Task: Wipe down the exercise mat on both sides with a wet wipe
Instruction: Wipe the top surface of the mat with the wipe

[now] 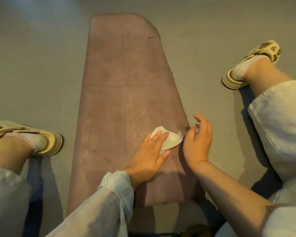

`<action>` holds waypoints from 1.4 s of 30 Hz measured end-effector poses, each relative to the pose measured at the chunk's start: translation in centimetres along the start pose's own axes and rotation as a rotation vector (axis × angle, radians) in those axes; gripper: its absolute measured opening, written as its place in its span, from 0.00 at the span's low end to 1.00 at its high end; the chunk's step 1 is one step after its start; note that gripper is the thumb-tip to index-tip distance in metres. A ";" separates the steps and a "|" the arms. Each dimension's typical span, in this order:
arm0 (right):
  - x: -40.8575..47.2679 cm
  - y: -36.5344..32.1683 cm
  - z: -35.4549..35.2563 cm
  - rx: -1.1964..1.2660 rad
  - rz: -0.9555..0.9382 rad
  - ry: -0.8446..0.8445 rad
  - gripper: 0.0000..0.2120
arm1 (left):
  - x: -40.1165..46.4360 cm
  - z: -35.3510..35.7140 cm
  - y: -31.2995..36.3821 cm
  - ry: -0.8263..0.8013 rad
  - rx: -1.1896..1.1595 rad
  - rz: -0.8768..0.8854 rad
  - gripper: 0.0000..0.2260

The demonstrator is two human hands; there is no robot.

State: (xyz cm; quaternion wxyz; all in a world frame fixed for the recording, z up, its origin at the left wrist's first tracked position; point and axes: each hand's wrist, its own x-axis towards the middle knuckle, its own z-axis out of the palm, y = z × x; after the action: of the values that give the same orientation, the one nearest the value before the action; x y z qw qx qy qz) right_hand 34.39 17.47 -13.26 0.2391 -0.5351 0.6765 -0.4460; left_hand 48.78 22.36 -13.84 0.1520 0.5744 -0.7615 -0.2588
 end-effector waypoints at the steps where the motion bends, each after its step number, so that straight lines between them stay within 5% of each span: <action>1: -0.5 -0.7 0.0 0.007 -0.060 -0.062 0.15 | -0.2 -0.1 0.3 0.048 -0.151 -0.047 0.25; 5: -4.0 -2.1 0.8 -0.143 -0.137 -0.616 0.19 | 0.1 -0.6 0.9 0.282 -0.643 -0.244 0.22; 8: -6.5 -1.1 1.9 -0.429 -0.317 -0.802 0.26 | 1.3 -1.7 -0.2 0.465 -0.390 -0.281 0.18; 11: -7.5 -0.7 2.7 -0.633 -0.299 -0.766 0.26 | 2.8 -3.0 -2.7 0.475 0.146 -0.288 0.16; 13: -6.7 -0.4 3.4 -0.654 -0.283 -0.780 0.25 | 3.0 -3.2 -4.1 0.387 0.251 -0.342 0.18; 30: 10.7 -3.1 14.2 -0.574 -0.471 -0.783 0.31 | 3.4 -2.1 -5.3 0.341 0.247 -0.388 0.21; 42: 10.8 -3.7 14.8 -0.576 -0.073 -0.692 0.33 | 3.5 -1.8 -5.6 0.336 0.248 -0.403 0.20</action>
State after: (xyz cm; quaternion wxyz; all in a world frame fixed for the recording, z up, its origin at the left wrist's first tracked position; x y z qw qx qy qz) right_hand 44.75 2.10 -15.67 0.2767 -0.7208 0.6341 -0.0426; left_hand 53.14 17.46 -15.76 0.1501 0.7631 -0.6221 -0.0900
